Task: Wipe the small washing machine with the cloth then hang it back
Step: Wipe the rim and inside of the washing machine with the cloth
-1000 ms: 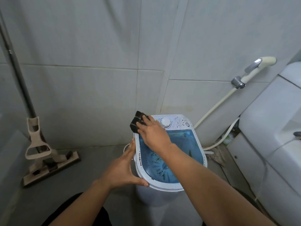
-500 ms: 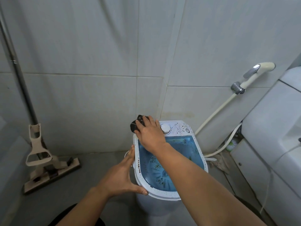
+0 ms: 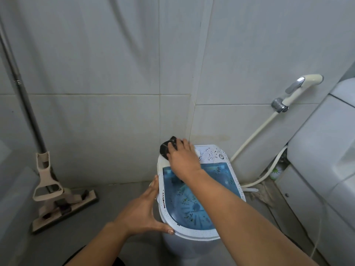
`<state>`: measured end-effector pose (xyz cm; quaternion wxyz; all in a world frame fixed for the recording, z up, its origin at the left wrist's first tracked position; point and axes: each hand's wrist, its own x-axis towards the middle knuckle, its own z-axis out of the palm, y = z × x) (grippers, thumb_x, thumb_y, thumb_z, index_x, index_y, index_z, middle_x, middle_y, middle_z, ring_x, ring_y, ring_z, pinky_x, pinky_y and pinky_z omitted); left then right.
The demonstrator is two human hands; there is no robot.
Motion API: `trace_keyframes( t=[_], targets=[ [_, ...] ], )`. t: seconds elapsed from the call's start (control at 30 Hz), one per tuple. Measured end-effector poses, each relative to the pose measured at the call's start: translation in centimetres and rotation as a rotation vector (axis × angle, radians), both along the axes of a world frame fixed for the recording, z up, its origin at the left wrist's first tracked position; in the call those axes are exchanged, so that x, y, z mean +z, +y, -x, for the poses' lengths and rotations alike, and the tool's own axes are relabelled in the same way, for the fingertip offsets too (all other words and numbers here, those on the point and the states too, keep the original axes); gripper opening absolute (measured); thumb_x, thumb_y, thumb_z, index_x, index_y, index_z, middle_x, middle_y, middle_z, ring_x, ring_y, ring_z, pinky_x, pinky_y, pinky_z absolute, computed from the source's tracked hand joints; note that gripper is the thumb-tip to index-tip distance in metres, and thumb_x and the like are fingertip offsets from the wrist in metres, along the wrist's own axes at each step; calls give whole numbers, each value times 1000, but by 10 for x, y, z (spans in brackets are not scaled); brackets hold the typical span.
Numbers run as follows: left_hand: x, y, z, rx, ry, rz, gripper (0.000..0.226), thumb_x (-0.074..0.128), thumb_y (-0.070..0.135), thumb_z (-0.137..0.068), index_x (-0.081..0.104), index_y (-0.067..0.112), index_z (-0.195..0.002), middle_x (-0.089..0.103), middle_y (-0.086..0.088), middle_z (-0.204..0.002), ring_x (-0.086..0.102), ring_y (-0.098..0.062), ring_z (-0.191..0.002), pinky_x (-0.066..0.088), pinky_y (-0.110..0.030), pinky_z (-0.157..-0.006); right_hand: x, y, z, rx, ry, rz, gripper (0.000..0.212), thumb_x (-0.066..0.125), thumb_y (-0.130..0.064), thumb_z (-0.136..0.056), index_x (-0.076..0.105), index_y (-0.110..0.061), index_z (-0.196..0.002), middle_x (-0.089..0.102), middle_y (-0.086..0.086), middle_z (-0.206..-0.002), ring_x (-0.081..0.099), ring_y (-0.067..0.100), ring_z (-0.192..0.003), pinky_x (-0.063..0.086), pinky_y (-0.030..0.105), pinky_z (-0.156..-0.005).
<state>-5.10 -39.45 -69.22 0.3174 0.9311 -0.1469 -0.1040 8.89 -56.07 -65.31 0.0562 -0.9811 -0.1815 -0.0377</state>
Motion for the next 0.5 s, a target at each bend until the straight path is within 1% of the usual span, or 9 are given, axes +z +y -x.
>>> trace_keyframes(
  t=[0.07, 0.13, 0.23, 0.33, 0.43, 0.5],
  targets=[
    [3, -1, 1, -5, 15, -10, 156, 78, 92, -48, -21, 47, -159, -23, 30, -166, 5, -1, -158, 32, -35, -125, 3, -3, -13, -50, 14, -26, 50, 37, -30, -107, 34, -10, -153, 32, 21, -159, 19, 42, -149, 16, 52, -123],
    [4, -1, 1, -1, 19, -13, 156, 78, 91, -48, -22, 47, -159, -23, 30, -166, 5, -1, -158, 31, -35, -125, -1, -4, -13, -38, 25, -60, 51, 38, -28, -107, 34, -9, -153, 35, 21, -157, 21, 42, -149, 17, 50, -124],
    [3, 0, 1, 12, 15, -3, 156, 79, 91, -47, -20, 46, -159, -23, 30, -166, 1, 0, -158, 30, -34, -126, -12, -3, 3, 3, -9, -63, 55, 46, -15, -104, 29, -10, -156, 30, 21, -160, 17, 41, -151, 17, 48, -125],
    [2, 0, 0, 25, 11, -1, 157, 78, 92, -45, -18, 45, -160, -22, 29, -166, -2, 1, -157, 32, -37, -126, -15, 3, 23, 61, -13, -73, 57, 49, -6, -100, 32, -11, -155, 27, 20, -162, 13, 40, -153, 21, 48, -124],
    [2, 0, 0, 30, 2, -23, 159, 77, 94, -43, -16, 43, -161, -19, 27, -167, -4, 3, -157, 31, -33, -126, -8, 2, 40, 142, 27, -25, 55, 45, -3, -99, 36, -9, -153, 27, 19, -162, 13, 39, -153, 27, 49, -122],
    [4, -1, -1, 24, -8, -38, 158, 75, 96, -43, -17, 44, -160, -19, 26, -168, -4, 2, -157, 33, -33, -124, 1, -5, 44, 178, 42, 26, 54, 44, -2, -98, 37, -8, -151, 29, 19, -160, 15, 36, -153, 32, 47, -118]
  ],
)
